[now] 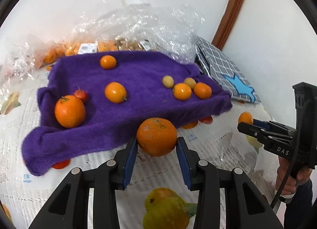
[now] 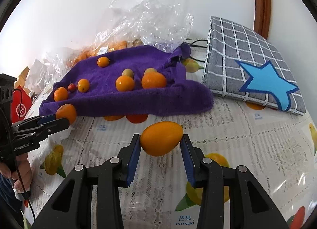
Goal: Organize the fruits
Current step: 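Carry the oval fruit with the right gripper while the left carries the orange onto the towel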
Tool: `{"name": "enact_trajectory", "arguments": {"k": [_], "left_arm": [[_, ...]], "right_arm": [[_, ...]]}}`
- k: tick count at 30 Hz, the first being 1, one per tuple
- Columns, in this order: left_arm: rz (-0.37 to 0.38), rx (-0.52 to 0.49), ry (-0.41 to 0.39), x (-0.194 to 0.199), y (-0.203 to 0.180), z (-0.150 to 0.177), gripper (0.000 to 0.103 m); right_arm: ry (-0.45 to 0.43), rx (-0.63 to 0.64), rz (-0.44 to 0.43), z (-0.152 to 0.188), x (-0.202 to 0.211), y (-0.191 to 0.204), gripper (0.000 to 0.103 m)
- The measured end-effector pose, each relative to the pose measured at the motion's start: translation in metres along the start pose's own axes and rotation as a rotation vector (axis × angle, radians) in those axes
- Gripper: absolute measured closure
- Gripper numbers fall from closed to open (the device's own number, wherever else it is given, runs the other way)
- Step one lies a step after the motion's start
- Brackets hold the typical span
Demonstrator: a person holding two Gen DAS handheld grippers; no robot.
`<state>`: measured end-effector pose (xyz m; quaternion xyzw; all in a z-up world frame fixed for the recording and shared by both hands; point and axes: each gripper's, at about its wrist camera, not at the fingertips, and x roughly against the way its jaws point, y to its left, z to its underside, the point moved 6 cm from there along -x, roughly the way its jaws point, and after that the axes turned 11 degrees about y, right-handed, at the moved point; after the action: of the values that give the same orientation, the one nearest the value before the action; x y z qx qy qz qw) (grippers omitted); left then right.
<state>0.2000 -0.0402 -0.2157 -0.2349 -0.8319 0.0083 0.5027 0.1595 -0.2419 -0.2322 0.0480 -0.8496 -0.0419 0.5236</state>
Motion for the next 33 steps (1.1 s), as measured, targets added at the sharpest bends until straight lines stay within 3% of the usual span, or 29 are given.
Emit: {"name": "enact_trajectory", "arguments": {"k": [16, 33], "left_arm": [[-0.054, 0.152, -0.115, 0.043, 0.06, -0.044, 0.065], [-0.121, 0.255, -0.108, 0.028, 0.11, -0.09, 0.065]], "right_arm": [[-0.07, 0.014, 0.03, -0.054, 0.017, 0.008, 0.062], [-0.106, 0.028, 0.024, -0.126, -0.016, 0.004, 0.062]]}}
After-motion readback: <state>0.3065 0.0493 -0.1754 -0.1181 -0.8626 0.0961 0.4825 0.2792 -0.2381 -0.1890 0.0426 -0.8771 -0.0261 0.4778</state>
